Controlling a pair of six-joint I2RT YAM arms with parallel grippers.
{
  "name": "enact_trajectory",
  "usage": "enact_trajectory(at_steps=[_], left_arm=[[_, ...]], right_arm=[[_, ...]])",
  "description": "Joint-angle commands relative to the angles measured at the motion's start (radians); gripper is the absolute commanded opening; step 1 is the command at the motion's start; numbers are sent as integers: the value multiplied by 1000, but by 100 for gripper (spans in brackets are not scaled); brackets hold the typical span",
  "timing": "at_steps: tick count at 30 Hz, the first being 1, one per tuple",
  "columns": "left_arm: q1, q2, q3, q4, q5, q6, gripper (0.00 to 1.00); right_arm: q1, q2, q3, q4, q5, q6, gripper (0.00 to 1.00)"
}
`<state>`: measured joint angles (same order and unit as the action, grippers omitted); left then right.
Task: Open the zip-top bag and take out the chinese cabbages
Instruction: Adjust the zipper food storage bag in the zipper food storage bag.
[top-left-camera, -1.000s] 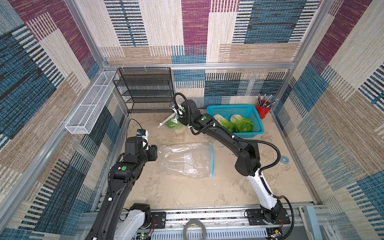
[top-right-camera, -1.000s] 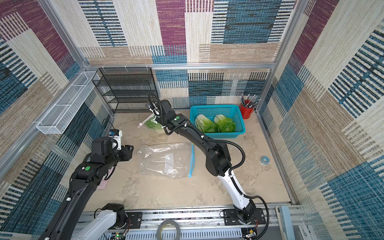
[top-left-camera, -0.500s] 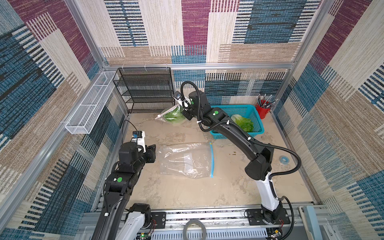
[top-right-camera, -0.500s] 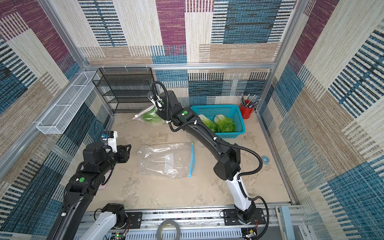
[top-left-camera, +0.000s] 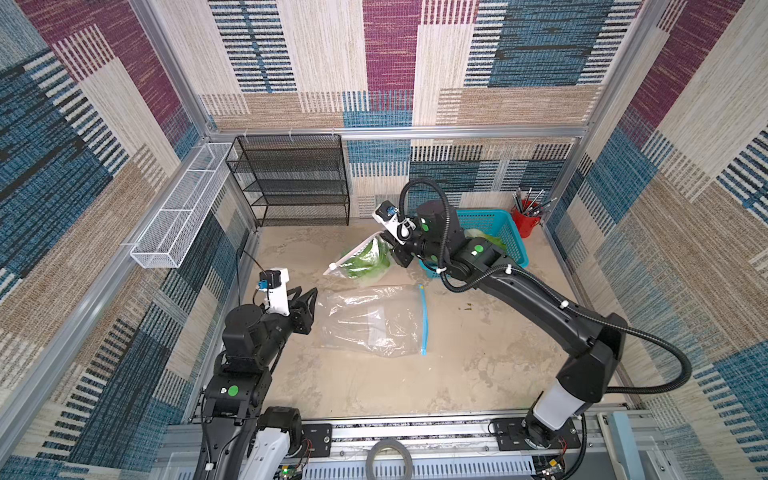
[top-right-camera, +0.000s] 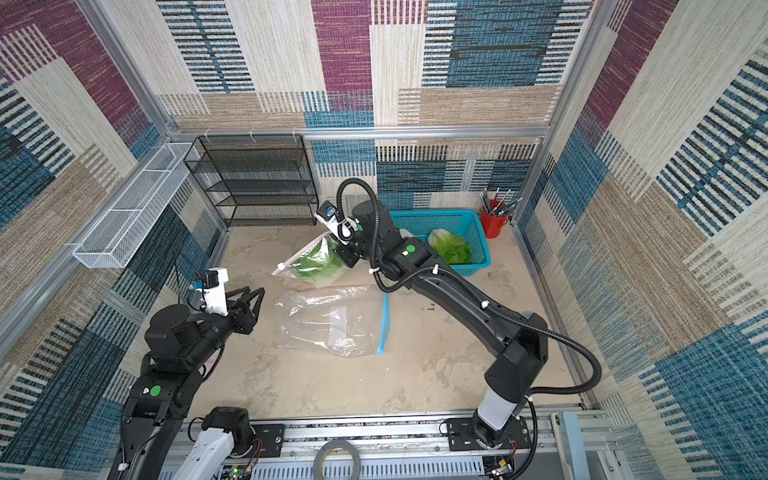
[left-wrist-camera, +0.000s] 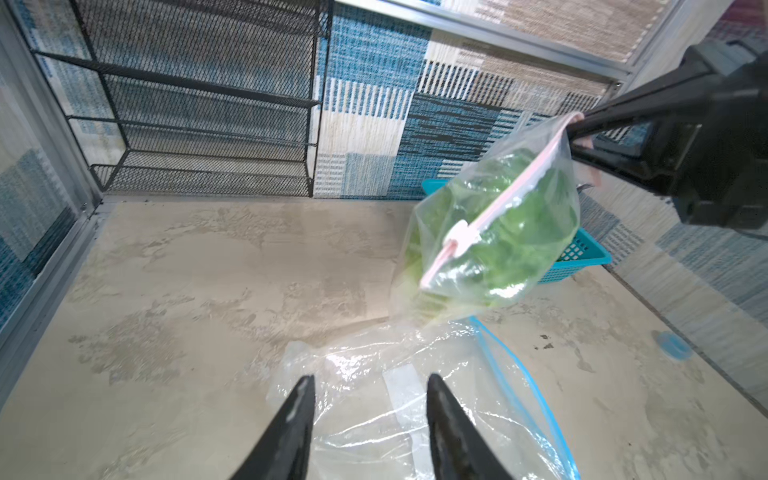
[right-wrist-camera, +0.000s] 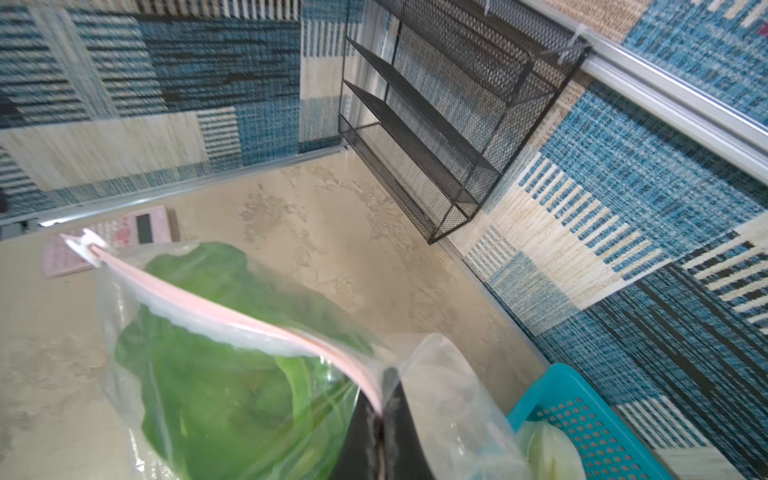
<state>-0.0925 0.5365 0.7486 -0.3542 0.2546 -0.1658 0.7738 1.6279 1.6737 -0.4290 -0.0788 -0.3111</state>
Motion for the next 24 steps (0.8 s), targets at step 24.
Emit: enact_trajectory(at_steps=[24], left_arm=[[4, 210, 164, 47, 296, 23, 39]], right_arm=[[-39, -217, -657, 306, -231, 266, 0]])
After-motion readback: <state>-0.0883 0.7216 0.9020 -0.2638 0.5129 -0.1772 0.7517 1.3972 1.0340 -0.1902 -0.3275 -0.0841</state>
